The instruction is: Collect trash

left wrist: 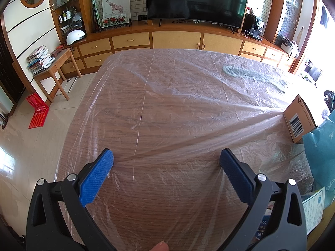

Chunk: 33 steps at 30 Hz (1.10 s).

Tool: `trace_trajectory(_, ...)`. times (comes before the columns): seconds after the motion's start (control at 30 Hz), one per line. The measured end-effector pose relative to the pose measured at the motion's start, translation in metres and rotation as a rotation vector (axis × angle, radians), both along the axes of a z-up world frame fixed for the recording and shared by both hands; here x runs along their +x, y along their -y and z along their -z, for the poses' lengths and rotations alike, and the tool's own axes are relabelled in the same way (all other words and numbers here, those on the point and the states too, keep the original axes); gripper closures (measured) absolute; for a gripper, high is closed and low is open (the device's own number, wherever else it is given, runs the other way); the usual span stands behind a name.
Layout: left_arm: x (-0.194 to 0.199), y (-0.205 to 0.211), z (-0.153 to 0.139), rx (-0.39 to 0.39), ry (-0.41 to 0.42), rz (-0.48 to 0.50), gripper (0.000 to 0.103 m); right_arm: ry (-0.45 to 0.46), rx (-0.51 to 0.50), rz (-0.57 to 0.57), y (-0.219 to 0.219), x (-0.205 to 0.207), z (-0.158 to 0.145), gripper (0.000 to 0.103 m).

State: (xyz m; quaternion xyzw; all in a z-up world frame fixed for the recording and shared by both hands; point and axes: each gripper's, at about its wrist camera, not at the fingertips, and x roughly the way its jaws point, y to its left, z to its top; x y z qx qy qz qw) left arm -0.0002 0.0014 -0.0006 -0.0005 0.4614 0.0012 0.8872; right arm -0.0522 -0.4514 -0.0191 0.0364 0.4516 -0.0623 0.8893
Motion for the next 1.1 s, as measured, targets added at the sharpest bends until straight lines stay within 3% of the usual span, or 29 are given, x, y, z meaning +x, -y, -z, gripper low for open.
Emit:
trace_trajectory(0.6, 0.0, -0.007, -0.001, 0.007, -0.018, -0.019, 0.002, -0.019, -0.015, 0.026, -0.002, 0.002, -0.004, 0.004)
trace_trajectory(0.7, -0.005, -0.014, -0.018, 0.032, 0.037, -0.056, 0.002, 0.022, -0.059, 0.044, -0.012, -0.008, -0.027, 0.004)
trace_trajectory(0.8, -0.013, -0.019, -0.041, 0.011, 0.07, -0.071, 0.002, 0.063, -0.033, 0.053, -0.015, -0.025, -0.049, 0.004)
trace_trajectory(0.9, -0.03, -0.018, -0.061, -0.051, 0.102, -0.008, 0.002, 0.099, 0.031, 0.018, -0.024, -0.041, -0.068, 0.004)
trace_trajectory(1.1, -0.067, 0.029, -0.078, -0.039, 0.095, 0.143, 0.002, 0.042, 0.072, -0.064, -0.073, -0.06, -0.075, 0.008)
